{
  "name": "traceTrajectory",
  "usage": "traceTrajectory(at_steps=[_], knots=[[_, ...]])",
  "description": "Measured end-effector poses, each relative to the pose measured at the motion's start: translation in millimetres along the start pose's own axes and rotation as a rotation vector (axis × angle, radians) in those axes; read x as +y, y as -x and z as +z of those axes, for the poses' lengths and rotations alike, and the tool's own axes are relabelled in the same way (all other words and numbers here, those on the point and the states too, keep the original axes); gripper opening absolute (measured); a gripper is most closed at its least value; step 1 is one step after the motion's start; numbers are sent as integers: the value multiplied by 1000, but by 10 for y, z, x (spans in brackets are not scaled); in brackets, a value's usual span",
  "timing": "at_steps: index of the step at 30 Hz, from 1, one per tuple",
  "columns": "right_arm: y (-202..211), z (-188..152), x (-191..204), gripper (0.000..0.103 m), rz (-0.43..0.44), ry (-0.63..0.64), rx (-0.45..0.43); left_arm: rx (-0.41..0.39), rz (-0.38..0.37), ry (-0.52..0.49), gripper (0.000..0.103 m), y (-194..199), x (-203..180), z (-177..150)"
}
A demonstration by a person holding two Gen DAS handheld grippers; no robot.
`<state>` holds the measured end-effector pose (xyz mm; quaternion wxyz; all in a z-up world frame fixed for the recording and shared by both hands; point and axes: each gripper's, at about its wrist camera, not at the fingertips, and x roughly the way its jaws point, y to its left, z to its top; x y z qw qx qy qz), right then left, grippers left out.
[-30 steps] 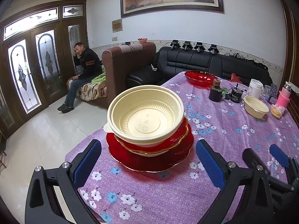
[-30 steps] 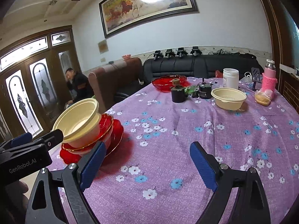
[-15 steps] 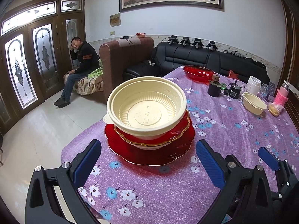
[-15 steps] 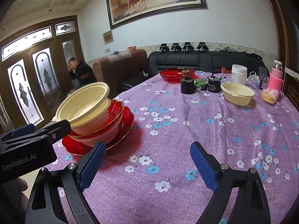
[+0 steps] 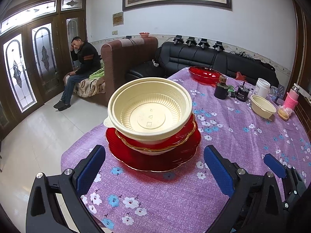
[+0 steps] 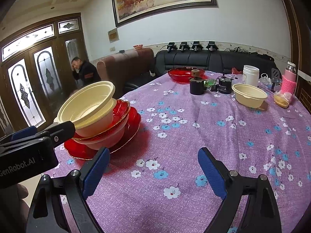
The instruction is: Organize plates and bowls
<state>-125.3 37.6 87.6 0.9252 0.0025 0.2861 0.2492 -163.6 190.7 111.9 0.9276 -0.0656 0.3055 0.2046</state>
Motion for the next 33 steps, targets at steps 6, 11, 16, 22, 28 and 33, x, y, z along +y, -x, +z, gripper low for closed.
traceTrajectory(at_steps=[6,11,16,22,28,33], knots=[[-23,-12,-15,95,0,-7,7,4,-7,-3,101,-7,-33,-9],[-29,-27,-20,95,1,-10,11,6,-15,-1,101,-1,-41,-20],[-34,-50,-11,95,5,-10,16,10,-22,0,101,4,-32,-24],[-46,-59,-3,95,8,-9,20,13,-22,0,101,-1,-37,-30],[-62,-71,2,95,10,-12,28,14,-24,-1,101,-9,-30,-27],[-72,-90,24,95,16,-7,37,15,-25,-1,101,-9,-44,-40]])
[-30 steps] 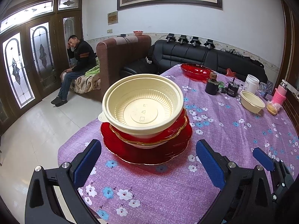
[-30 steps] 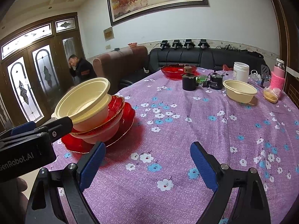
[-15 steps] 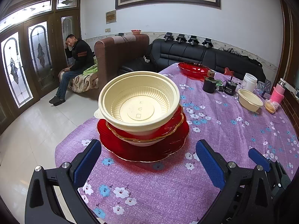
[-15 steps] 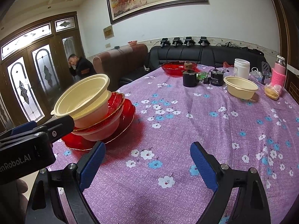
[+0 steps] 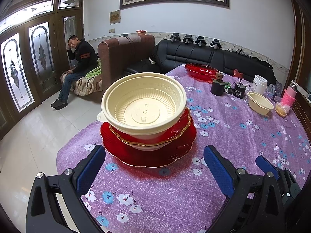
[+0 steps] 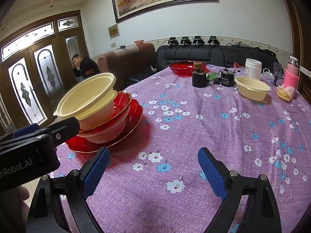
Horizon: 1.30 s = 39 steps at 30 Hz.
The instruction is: Organize plates and bowls
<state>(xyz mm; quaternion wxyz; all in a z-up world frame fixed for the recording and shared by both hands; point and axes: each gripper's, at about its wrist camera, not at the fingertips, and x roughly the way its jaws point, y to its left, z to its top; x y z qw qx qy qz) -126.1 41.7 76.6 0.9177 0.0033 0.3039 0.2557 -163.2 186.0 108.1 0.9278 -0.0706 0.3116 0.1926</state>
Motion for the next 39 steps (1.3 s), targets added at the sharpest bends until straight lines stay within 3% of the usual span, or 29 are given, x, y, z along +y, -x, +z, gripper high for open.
traceTrajectory(at_steps=[16,26,29,32,35,39], knots=[[30,-23,-41,95,7,-23,12,-4,-25,1,101,52,-30,-11],[236,72,-359,95,50,-169,32,-90,-115,-71,101,517,-230,150],[413,178,-474,95,64,-214,12,-127,-161,-111,101,747,-287,277],[752,301,-590,95,90,-253,-50,-139,-254,-132,101,1023,-256,520],[1132,414,-664,95,143,-285,-112,-143,-325,-99,101,1292,-91,808],[1636,674,-611,95,153,-227,-192,-117,-430,-16,101,1699,221,1270]])
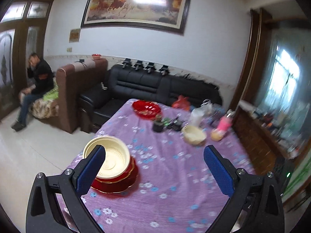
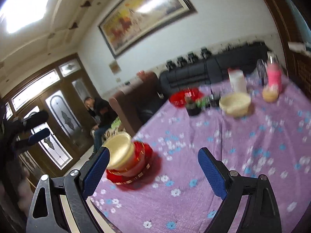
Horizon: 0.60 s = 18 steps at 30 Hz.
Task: Organize plates and bowls
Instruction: 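Move the right tool toward the small beige plastic bowl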
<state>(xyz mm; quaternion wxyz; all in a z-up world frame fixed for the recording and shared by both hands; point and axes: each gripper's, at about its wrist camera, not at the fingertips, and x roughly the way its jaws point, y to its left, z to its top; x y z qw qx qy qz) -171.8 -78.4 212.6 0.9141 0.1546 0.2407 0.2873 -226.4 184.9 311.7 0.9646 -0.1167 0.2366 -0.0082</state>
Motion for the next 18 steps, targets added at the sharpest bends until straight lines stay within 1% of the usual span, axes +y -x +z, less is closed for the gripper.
traceTrajectory(at_steps=[1,3,6,8,10,11,12,14,15,16,17,18], knots=[[119,94,66,95,3,22,-21,-4,-13,11,101,126,12,132],[361,324,200,95,1,64,-72,-31,-24,0,101,359,-5,370],[738,695,413,96,-32,128,-169,-123,-11,-15,101,767,-43,710],[953,965,561,96,-31,142,-194,-172,3,-29,101,1029,-53,936],[1132,1234,683,97,-14,143,-205,-229,74,-33,101,1267,-36,1160],[1244,1426,793,97,-14,155,-214,-253,123,-39,102,1368,-30,1256],[1319,1568,869,98,-19,163,-223,-267,176,-48,102,1451,-18,1358],[1484,1905,1042,102,-35,172,-246,-281,246,-61,103,1547,9,1488],[1533,2068,1123,102,-48,176,-252,-285,276,-71,103,1561,20,1523],[1543,2185,1186,102,-57,177,-252,-287,295,-80,103,1549,30,1527],[1534,2284,1239,102,-58,173,-243,-286,297,-83,103,1510,59,1484],[1494,2317,1247,102,-54,166,-232,-281,278,-78,103,1468,98,1438]])
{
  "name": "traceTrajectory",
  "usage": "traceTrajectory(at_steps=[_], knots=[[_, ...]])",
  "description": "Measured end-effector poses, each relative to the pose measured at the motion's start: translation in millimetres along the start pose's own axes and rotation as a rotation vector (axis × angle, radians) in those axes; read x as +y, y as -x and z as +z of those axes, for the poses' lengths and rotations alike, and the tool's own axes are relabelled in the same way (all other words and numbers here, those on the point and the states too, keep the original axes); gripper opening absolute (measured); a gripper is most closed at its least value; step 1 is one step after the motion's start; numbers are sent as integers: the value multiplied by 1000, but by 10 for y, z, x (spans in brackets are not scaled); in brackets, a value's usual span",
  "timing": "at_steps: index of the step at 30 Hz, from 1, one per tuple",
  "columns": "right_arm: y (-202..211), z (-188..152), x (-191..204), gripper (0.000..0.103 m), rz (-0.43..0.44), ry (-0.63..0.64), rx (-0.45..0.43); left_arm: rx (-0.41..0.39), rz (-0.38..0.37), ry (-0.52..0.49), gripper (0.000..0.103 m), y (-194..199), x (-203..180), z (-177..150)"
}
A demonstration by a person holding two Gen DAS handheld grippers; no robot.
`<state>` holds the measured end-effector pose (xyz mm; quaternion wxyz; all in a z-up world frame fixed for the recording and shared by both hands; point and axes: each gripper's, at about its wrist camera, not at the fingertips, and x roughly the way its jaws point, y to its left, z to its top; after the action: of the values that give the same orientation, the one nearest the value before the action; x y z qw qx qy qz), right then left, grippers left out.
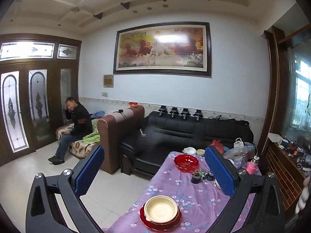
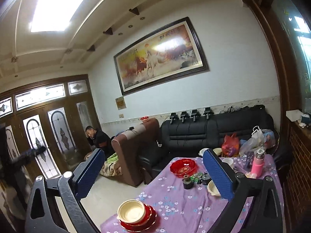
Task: Organize plates and bowls
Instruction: 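Move the right tool toward the small beige plastic bowl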
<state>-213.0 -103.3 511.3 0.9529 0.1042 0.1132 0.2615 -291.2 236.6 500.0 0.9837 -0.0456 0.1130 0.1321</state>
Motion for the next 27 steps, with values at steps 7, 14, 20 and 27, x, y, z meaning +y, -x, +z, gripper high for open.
traceTrajectory(at_steps=[7,14,20,27], knots=[[-743,-951,-178,102,-21,-29,194,72,-117,-52,103,-558,-247,-1143],[-1675,-2413,-390,102,15,-52,410,245,-67,11,103,-1390,-268,-2495],[-2199,-3202,-452,102,-23,9,497,290,75,-60,103,-1736,-335,-2967],[-2370,-3482,-580,103,-31,51,551,295,125,-134,103,-1935,-536,-3105]])
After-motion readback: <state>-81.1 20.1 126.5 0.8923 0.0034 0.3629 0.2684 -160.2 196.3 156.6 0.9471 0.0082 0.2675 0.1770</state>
